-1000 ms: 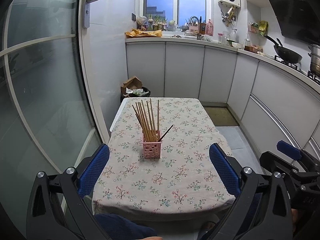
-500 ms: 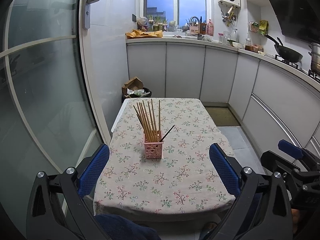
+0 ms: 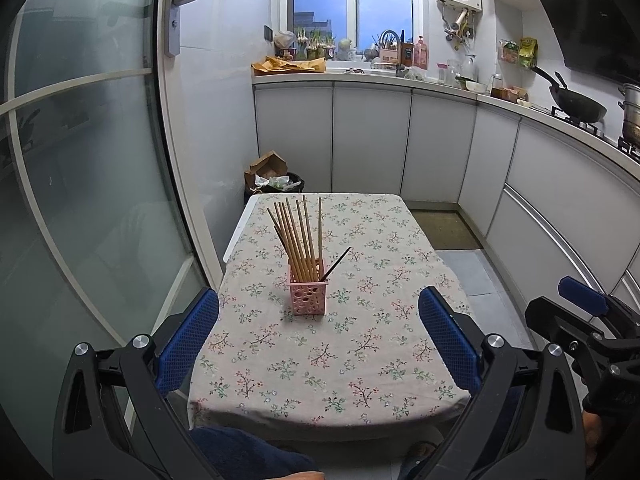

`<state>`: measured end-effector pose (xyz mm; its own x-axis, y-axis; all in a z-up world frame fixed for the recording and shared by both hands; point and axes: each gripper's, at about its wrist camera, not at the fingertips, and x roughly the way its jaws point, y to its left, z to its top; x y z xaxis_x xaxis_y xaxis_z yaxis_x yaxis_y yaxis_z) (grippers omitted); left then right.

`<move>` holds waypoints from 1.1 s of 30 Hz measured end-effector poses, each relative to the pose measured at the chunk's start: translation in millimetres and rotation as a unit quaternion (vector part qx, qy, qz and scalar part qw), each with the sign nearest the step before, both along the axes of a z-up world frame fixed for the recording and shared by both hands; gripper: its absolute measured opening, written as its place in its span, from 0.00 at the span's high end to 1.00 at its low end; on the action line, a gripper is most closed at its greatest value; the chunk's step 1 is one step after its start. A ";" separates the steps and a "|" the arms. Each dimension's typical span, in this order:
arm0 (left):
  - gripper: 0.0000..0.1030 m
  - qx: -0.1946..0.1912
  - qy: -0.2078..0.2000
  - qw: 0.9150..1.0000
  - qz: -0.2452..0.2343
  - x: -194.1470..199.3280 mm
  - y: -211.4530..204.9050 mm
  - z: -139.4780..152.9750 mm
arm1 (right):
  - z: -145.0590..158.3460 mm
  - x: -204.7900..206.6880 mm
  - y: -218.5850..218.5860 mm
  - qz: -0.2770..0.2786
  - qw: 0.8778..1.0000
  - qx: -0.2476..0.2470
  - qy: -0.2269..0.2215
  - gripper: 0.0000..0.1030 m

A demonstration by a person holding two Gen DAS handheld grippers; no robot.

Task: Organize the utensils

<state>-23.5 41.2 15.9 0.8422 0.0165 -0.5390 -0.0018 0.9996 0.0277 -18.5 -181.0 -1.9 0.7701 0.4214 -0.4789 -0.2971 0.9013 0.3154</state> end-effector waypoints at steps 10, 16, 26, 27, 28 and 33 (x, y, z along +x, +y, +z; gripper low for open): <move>0.07 -0.003 -0.001 1.000 -0.004 0.6 0.7 0.7 | 1.2 0.3 2.0 0.001 1.000 -0.002 0.000 0.07; 0.07 -0.002 0.000 1.000 -0.005 0.4 0.5 0.6 | 0.9 0.7 2.5 0.001 1.000 -0.002 0.001 0.07; 0.07 -0.001 -0.001 1.000 -0.007 -1.0 -0.8 -0.3 | 1.5 0.9 2.5 0.000 1.000 0.000 0.001 0.07; 0.07 -0.001 -0.001 1.000 -0.006 -1.9 -1.5 -0.2 | 1.6 0.9 2.4 0.000 1.000 0.000 0.001 0.07; 0.07 -0.002 -0.001 1.000 -0.006 -2.3 -1.4 -0.2 | 1.5 0.9 2.4 0.000 1.000 0.000 0.001 0.07; 0.07 -0.002 -0.002 1.000 -0.005 -2.3 -1.7 -0.1 | 2.0 1.0 2.6 0.000 1.000 0.001 0.000 0.07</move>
<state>-25.8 39.6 15.8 0.8446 0.0055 -0.5354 0.0091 0.9997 0.0245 -17.6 -178.4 0.1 0.7697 0.4225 -0.4787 -0.2975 0.9007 0.3166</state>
